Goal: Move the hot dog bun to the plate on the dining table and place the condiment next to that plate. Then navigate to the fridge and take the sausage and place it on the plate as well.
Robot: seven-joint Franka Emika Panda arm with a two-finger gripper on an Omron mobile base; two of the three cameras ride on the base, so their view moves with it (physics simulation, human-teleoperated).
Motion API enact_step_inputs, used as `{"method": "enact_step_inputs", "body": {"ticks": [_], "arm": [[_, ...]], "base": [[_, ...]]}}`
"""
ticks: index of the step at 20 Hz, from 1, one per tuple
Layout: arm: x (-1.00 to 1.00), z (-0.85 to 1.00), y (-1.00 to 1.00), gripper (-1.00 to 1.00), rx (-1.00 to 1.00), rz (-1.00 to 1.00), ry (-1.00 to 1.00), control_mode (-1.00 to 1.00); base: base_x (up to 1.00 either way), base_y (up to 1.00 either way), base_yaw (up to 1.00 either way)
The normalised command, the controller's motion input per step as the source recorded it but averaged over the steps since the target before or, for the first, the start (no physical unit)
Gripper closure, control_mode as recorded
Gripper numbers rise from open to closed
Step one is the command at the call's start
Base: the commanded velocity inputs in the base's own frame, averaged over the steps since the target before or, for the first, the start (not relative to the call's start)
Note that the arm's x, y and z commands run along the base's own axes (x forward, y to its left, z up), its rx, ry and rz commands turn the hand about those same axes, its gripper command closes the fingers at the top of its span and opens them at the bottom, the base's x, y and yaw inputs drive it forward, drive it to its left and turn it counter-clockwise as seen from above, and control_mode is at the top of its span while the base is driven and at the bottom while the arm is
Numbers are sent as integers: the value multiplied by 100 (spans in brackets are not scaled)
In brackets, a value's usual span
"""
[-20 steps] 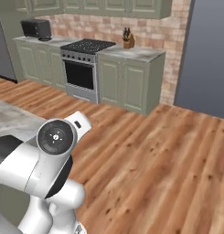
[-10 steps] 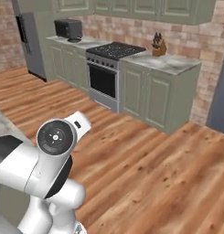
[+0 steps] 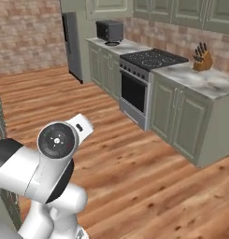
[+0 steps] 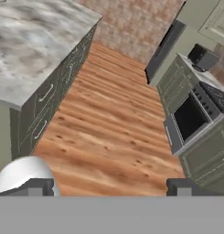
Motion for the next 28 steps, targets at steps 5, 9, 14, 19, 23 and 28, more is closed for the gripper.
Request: {"method": "enact_step_inputs", "body": {"ticks": [5,9,14,19,23,28], "arm": [[0,0,0,-100,0,0,0,100],[0,0,0,-100,0,0,0,100],[0,0,0,-100,0,0,0,100],[0,0,0,-100,0,0,0,100],[0,0,0,-100,0,0,0,100],[0,0,0,-100,0,0,0,100]], "base": [[100,-39,48],[100,-31,50],[100,-13,51],[100,-10,48],[100,-19,48],[100,-45,40]]}}
